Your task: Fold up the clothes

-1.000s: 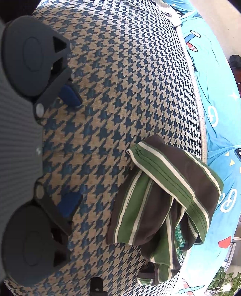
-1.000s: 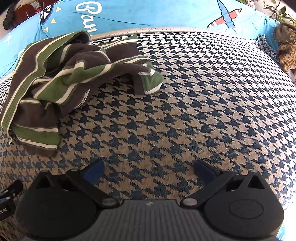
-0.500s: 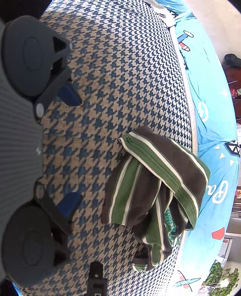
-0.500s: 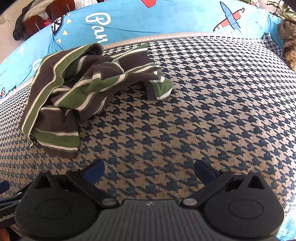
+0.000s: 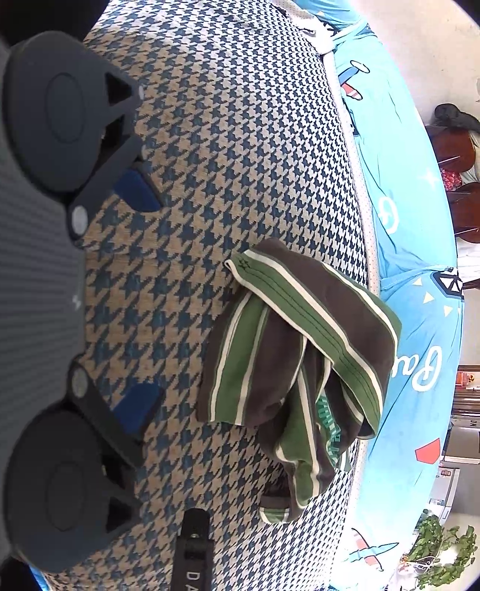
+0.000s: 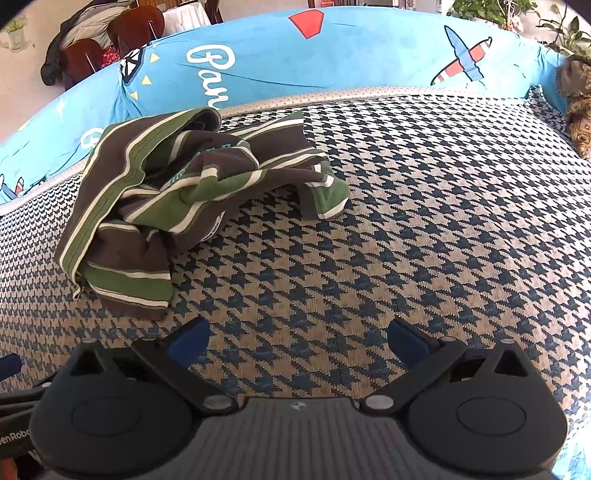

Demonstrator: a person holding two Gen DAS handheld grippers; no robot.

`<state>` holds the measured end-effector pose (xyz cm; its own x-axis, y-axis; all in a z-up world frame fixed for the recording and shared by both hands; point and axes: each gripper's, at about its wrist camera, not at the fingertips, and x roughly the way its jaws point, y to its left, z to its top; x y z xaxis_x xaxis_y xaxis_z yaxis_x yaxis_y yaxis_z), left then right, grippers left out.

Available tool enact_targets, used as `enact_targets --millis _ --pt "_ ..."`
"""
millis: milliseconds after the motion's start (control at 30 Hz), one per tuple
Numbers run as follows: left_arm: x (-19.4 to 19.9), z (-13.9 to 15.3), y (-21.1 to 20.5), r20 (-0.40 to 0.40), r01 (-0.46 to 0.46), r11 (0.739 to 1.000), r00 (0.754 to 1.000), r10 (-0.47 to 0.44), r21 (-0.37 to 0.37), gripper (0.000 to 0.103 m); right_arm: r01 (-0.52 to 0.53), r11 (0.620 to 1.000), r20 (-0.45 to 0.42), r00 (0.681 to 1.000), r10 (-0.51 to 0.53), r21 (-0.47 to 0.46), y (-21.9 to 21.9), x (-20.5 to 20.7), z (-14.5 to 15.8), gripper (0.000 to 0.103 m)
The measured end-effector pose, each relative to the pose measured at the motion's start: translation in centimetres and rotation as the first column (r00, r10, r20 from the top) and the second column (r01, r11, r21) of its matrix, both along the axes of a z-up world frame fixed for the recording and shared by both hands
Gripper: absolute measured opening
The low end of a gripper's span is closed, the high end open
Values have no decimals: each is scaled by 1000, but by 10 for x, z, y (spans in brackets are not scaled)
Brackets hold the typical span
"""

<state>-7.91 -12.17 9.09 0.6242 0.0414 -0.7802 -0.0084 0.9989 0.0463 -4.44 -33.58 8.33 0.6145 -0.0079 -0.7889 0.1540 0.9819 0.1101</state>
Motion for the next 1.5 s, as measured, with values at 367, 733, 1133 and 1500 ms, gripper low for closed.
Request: enact_targets --millis 367,733,1133,1500 --pt "1 10 6 19 -9 1000 1000 9 11 103 -43 999 46 998 43 -18 5 -9 6 103" --pt "-5 13 1 30 -11 1000 1000 11 14 103 -67 997 61 996 68 -23 9 -17 7 103" --pt "-8 16 -4 35 -12 1000 999 11 18 103 -69 997 78 995 70 -15 9 -22 10 103" --pt "-7 17 -5 30 -11 1000 999 11 10 103 -79 997 68 994 80 -13 13 -25 11 103"
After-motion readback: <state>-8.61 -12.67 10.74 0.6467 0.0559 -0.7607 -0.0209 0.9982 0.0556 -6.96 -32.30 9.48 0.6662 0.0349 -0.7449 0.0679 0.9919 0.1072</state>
